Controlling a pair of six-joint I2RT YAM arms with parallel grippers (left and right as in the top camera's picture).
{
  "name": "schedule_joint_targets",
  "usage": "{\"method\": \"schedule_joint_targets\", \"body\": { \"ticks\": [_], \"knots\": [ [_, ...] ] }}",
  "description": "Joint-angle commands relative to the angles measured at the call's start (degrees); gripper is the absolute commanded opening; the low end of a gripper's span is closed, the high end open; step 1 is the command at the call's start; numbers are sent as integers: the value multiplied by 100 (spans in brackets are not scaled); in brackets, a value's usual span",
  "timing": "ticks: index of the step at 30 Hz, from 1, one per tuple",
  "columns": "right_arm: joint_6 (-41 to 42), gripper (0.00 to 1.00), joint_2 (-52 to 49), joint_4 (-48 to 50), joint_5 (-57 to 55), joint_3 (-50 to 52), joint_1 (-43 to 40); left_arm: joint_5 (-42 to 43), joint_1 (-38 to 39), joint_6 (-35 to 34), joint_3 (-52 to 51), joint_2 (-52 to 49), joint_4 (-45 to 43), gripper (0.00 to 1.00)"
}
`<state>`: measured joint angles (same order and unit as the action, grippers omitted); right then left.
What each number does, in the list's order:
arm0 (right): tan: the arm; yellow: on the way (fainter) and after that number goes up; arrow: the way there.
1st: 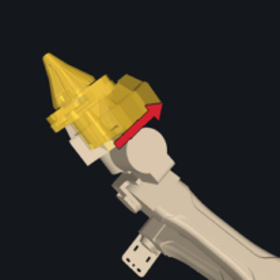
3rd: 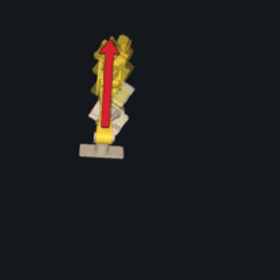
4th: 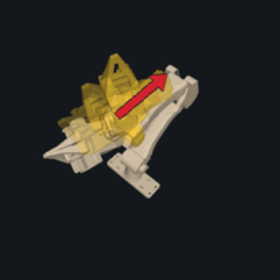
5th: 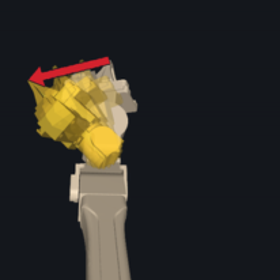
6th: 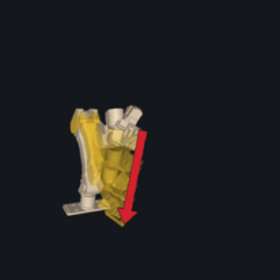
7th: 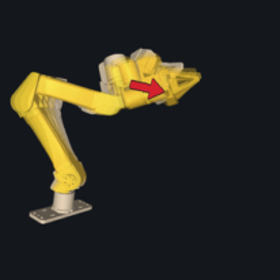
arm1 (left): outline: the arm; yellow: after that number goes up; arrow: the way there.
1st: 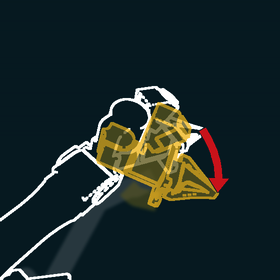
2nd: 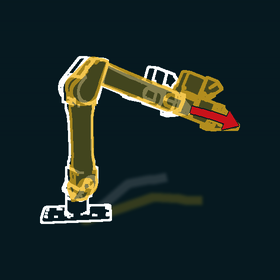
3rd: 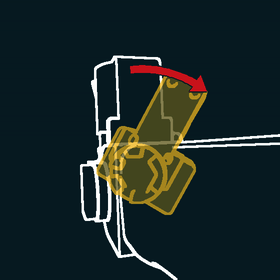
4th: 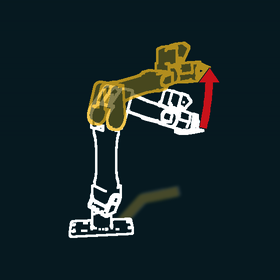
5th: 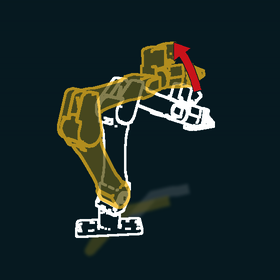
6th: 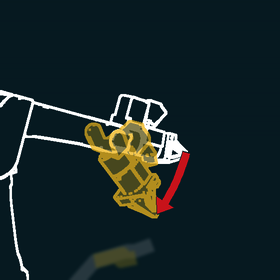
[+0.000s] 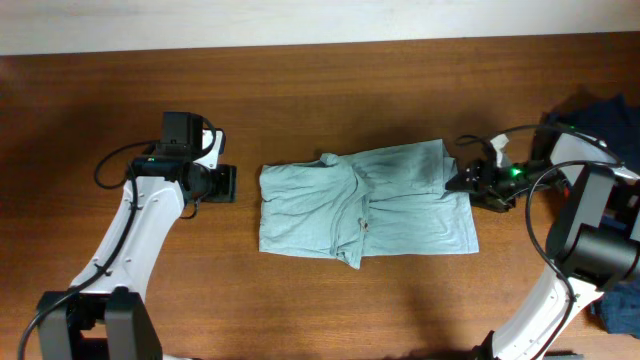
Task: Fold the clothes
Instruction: 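Move the right gripper to the shirt's right end and grasp it, then lift the shirt's right end with the right gripper and fold it leftward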
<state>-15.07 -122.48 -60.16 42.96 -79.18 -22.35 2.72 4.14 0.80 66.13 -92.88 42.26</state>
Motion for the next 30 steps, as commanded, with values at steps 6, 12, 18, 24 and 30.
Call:
{"method": "schedule_joint_targets", "body": {
  "ticks": [6, 12, 18, 24, 30],
  "knots": [
    [1154, 72, -354, 975, -474, 568, 691, -17, -24, 7, 70, 125, 46, 64],
    [1917, 47, -354, 1180, -1156, 568, 804, -17, -24, 7, 70, 125, 111, 64],
    [2286, 16, -345, 1176, -1510, 564, 804, -17, -24, 9, 70, 125, 155, 64],
    [2308, 4, 262, 907, -1825, 531, 817, -66, -37, 7, 87, 162, 245, 59],
    [2308, 4, 1495, 542, -2127, 522, 984, -127, -439, 9, 426, 739, 369, 59]
  ]
}}
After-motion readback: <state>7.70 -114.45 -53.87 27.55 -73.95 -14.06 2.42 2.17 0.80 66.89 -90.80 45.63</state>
